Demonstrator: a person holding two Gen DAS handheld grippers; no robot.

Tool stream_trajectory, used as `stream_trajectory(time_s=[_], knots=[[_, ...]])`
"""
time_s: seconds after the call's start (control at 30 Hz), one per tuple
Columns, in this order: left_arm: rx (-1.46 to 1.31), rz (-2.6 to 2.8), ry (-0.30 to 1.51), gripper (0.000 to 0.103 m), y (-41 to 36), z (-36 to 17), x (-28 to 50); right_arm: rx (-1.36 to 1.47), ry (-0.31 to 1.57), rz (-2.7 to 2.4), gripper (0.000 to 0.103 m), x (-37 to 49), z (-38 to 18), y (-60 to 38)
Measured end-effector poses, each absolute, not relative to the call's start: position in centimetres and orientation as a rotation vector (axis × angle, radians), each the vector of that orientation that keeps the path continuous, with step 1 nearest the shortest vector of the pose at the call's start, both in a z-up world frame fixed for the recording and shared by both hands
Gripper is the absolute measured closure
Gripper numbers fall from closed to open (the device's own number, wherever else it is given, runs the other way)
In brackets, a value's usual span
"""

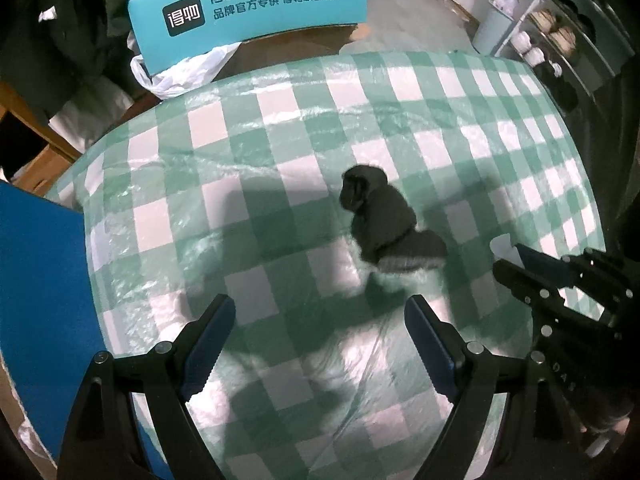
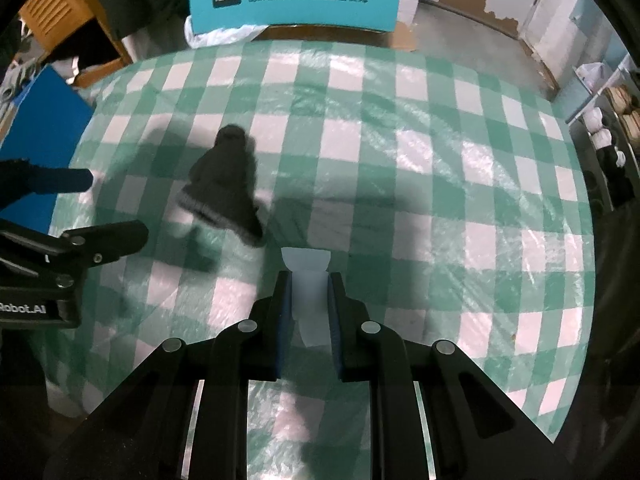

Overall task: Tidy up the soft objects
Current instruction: 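Lower the left tool onto the black sock and close its fingers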

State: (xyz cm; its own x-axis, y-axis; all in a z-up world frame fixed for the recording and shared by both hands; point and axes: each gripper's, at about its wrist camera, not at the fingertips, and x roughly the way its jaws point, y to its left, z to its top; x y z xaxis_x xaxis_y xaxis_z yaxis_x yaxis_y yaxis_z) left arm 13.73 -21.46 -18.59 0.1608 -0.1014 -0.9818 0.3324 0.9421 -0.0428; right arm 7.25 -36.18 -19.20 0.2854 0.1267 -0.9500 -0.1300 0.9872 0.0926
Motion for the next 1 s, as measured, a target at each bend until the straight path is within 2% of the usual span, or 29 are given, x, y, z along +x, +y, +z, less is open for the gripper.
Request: stream_trajectory(time_s=[0.33, 0.9, 1.0], knots=[[0.172, -0.300, 1.357, 0.015, -23.3, -18.6, 15.5, 0.010, 1.248, 0.133, 0.088, 9.5, -18.5, -37.6], [0.165, -0.278, 1.406, 0.015, -26.4, -21.8, 17.6, 0.016, 1.241, 0.082, 0.088, 10.4, -17.9, -38.7], [0.180, -0.287, 1.418, 0.023, -26.6, -22.4, 17.5, 0.019, 1.243, 0.077, 0.088, 10.4, -18.0, -38.9]])
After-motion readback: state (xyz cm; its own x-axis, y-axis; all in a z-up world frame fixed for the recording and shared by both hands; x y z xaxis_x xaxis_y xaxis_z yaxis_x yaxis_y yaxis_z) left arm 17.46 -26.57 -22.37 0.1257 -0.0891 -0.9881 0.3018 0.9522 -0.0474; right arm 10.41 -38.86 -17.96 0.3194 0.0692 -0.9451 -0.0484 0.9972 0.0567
